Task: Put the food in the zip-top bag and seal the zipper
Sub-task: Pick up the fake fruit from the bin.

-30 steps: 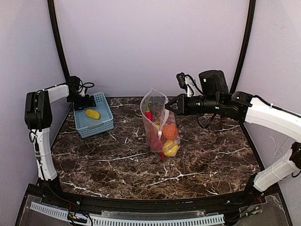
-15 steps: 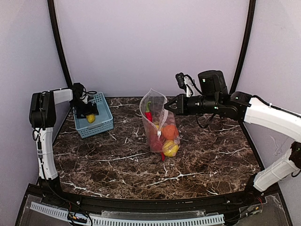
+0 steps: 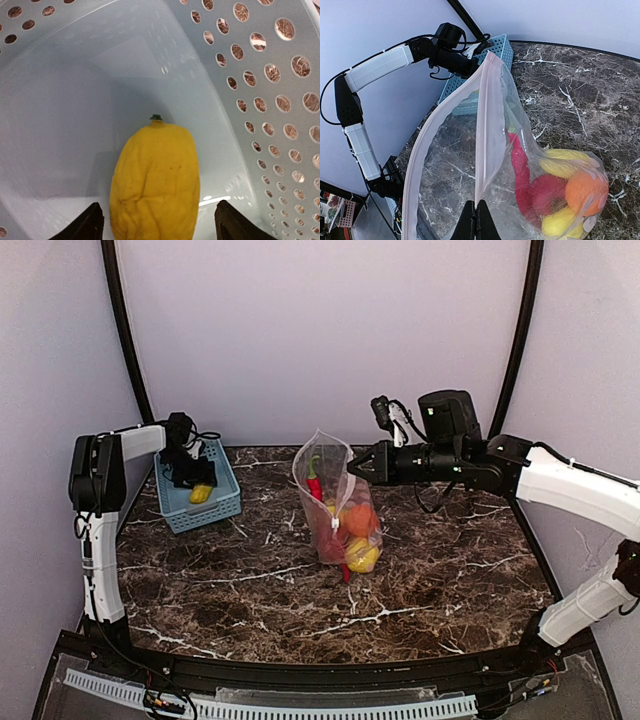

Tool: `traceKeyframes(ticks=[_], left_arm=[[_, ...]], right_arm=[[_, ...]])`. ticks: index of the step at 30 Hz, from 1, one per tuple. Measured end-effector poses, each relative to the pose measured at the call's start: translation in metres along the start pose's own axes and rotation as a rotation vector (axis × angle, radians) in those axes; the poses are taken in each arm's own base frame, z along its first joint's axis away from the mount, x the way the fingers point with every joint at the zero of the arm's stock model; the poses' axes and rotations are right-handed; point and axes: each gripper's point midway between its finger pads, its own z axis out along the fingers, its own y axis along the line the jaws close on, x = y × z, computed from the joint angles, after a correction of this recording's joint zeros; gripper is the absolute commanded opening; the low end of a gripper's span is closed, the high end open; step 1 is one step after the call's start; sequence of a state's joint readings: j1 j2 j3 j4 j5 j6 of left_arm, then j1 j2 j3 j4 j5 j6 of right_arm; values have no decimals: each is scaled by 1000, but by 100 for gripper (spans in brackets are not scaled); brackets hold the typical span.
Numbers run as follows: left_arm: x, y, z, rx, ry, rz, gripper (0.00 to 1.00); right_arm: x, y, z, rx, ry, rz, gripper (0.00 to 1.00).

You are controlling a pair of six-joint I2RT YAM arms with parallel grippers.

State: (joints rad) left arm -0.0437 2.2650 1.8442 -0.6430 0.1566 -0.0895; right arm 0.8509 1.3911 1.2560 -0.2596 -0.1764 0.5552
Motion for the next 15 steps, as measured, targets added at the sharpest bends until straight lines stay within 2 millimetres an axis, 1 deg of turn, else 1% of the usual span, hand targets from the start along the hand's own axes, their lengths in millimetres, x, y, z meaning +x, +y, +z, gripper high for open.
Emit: traceKeyframes(ticks=[4,6,12,15], left_arm=[[3,7,-1,-27,13,2,62],[4,10,-1,-39,19,3,58],[6,12,-2,-52,29,15,51],[6,12,-2,-51,29,20,49]], right_arm=[[0,0,0,0,-1,0,0],[0,0,0,0,-1,0,0],[-1,0,0,-1,-2,0,0],[0,0,0,-1,-2,0,0]])
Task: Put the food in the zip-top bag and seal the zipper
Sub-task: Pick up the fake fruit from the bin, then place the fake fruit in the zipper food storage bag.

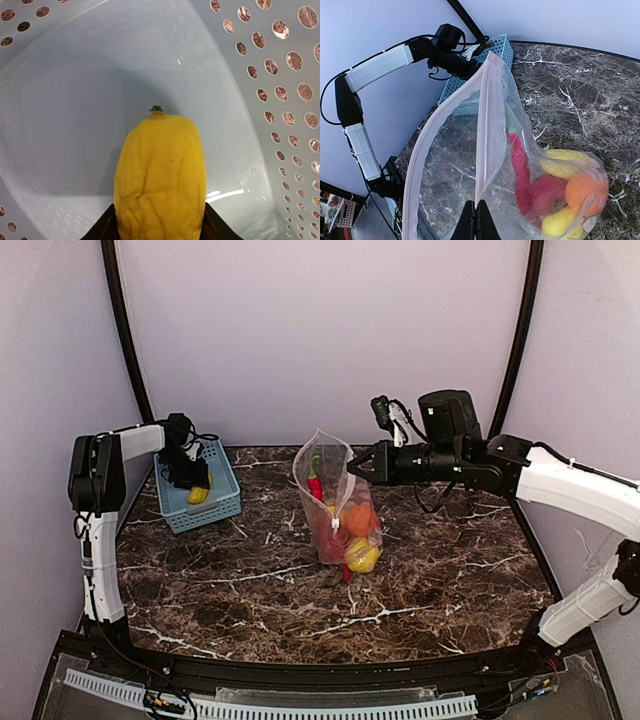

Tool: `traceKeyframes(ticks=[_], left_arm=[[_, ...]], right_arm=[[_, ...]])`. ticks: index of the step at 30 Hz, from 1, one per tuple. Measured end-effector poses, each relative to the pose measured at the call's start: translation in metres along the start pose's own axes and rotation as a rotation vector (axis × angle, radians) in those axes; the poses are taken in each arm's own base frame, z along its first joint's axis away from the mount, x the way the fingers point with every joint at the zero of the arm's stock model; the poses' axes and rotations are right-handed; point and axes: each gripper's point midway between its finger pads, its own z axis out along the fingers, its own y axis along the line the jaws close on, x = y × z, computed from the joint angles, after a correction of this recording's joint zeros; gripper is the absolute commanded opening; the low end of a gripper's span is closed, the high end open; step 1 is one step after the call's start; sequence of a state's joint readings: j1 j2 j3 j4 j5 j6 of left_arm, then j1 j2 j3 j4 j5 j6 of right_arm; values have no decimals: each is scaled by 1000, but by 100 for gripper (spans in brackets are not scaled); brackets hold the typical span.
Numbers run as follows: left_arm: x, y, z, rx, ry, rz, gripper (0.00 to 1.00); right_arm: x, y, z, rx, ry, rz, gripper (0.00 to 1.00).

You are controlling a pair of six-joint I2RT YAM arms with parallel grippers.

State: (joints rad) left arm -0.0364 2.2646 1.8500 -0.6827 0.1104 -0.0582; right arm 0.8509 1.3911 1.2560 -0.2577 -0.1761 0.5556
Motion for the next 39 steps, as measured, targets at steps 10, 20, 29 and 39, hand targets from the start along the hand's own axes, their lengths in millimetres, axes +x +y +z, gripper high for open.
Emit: traceKeyframes(ticks=[10,20,29,39], left_arm=[[-2,0,-4,-3,-11,8,45],[-35,-49,-149,109,-386,82,45],[21,-211,-347,579,-850,311,47],[100,-323,-375,948,-906,402,47]], right_arm=[[0,0,0,0,0,1,0],[0,0,0,-1,-2,0,0],[-4,4,1,-12,-4,-3,0],[-2,9,5,-25,6,-6,0]])
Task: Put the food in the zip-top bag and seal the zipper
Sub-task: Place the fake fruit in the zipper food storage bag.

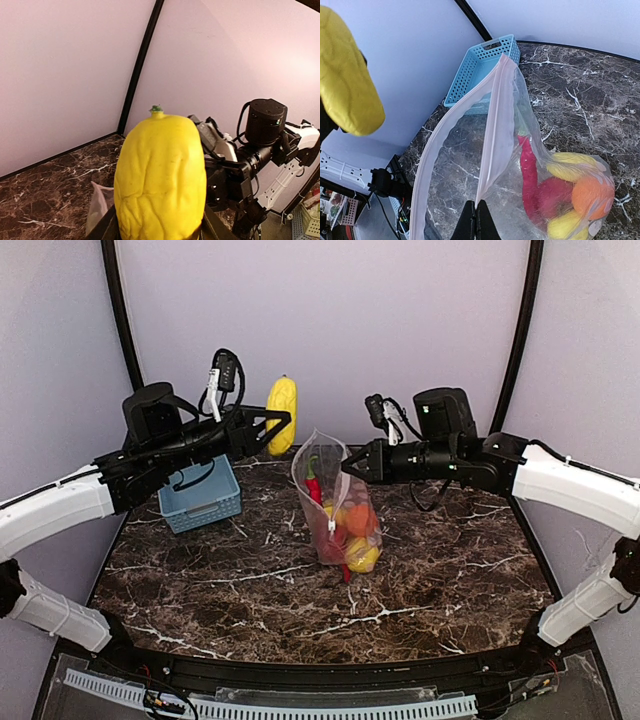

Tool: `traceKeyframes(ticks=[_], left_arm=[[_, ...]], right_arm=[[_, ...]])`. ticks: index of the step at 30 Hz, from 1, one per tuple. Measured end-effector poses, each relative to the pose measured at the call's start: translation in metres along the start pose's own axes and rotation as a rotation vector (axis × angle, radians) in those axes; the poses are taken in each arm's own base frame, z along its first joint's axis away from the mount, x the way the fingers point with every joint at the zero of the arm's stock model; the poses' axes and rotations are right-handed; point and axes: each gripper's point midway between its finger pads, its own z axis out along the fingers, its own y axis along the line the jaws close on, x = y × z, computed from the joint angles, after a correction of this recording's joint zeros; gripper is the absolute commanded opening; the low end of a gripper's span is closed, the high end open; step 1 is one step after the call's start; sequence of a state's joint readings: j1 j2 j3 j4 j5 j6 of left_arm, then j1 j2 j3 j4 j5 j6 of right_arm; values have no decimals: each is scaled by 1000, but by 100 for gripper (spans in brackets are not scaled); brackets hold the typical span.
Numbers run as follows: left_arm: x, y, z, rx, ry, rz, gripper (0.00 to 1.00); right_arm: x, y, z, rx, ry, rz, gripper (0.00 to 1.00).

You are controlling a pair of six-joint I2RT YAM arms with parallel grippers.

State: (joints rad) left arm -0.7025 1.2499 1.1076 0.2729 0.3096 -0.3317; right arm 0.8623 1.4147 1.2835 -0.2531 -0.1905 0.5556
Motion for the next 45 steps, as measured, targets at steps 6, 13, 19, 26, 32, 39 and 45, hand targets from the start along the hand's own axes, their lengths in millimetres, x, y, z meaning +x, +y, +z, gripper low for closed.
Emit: traceKeyframes(ticks=[6,13,19,26,32,39,45], left_arm=[[15,-44,24,116,-30,-4,48],[44,-32,45,93,-2,-13,52],[66,-21,57,68,47,-20,57],[73,-17,57,47,71,-16,81],[83,-14,57,30,128,-30,89],[89,-14,57,27,181,-41,91],[76,-19,56,26,198,-47,93]], right_arm=[[0,2,0,-4,0,-2,0],[-3,7,-1,-12,-6,-7,0],[-3,7,-1,-13,-6,-7,0],[-3,7,-1,-12,-7,-11,0],[-4,6,-1,-9,-10,-22,0],[-6,7,-3,-7,-12,-26,0],[-8,6,-4,10,-16,-26,0]])
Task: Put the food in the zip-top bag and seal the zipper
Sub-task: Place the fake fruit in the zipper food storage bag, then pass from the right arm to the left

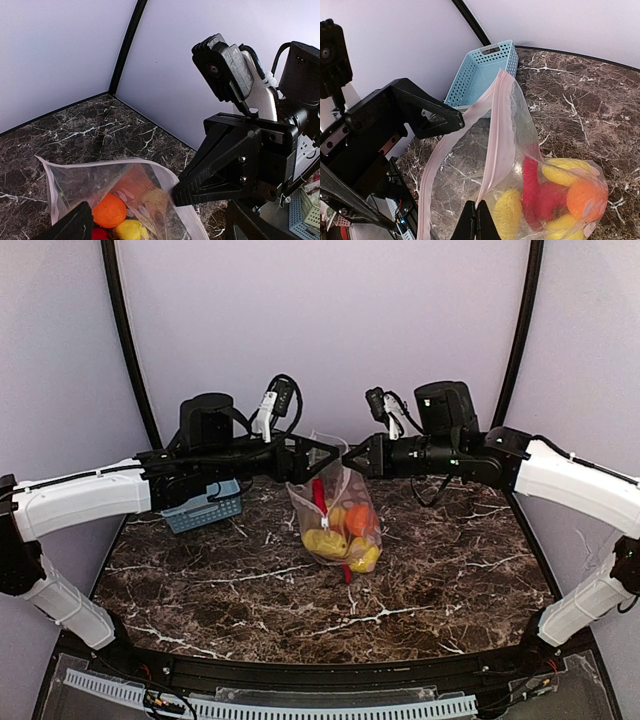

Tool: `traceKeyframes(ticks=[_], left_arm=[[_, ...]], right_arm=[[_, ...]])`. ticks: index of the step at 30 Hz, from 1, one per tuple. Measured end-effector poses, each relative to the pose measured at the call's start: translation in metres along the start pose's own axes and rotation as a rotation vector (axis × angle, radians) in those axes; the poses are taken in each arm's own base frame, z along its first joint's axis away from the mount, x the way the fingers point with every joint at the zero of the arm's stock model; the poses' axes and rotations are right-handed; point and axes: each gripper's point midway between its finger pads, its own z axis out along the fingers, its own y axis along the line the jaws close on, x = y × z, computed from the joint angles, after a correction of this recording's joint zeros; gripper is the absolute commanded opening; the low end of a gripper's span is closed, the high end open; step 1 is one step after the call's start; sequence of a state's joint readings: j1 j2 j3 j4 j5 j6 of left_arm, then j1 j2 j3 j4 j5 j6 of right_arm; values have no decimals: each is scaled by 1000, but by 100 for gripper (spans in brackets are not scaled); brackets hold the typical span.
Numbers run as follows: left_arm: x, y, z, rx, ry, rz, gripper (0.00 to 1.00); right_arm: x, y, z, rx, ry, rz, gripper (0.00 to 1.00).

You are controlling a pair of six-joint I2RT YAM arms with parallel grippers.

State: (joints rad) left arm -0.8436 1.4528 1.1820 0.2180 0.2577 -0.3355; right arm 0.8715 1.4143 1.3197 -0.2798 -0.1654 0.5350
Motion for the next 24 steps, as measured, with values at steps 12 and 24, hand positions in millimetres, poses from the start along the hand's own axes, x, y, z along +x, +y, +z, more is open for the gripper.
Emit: traceKeyframes(ticks=[12,24], left_arm=[[-55,-36,-50,17,7,-49,94],[29,-27,-79,14,167,-230,92]], right_arm=[[-20,5,-10,25,-40,-42,0],[-32,4,13,46,-35,-65,0]])
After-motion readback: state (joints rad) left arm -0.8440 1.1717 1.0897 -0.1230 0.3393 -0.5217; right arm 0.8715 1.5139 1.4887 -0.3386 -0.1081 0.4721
